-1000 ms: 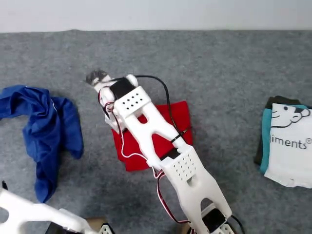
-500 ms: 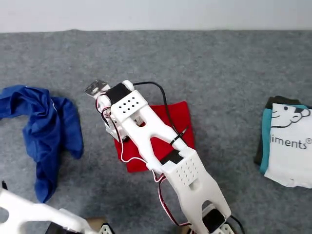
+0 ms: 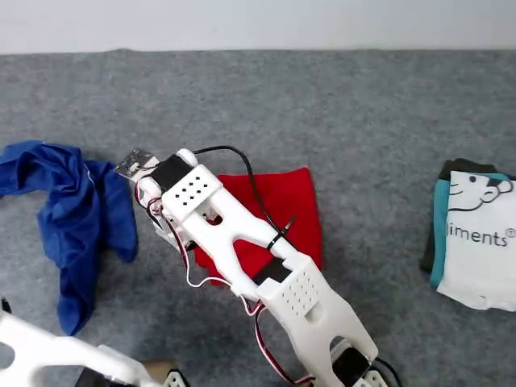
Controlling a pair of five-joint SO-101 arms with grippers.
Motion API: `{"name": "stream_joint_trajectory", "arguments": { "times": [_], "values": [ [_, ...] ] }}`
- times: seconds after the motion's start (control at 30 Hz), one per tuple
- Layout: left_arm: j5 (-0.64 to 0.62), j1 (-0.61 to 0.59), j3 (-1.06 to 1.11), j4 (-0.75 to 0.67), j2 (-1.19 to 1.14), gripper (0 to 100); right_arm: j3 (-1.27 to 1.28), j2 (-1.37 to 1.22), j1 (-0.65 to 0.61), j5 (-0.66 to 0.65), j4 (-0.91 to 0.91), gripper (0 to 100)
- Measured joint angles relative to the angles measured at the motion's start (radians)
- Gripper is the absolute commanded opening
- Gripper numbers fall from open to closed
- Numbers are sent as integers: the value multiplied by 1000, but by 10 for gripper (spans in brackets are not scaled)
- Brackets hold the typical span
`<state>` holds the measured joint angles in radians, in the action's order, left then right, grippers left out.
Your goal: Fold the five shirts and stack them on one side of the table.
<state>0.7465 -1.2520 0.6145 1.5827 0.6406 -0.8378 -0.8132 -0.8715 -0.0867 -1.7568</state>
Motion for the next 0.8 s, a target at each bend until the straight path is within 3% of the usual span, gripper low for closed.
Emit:
{"name": "stream_joint_trajectory", "arguments": {
  "times": [0.17, 0.7, 0.8],
  "values": [
    [0, 0, 0, -11, 0, 5, 0, 0, 11, 0, 0, 151],
    [0, 0, 0, -11, 0, 5, 0, -52, 40, -2, 0, 144],
    [0, 0, 0, -11, 0, 5, 0, -52, 60, -2, 8, 51]
  ]
}}
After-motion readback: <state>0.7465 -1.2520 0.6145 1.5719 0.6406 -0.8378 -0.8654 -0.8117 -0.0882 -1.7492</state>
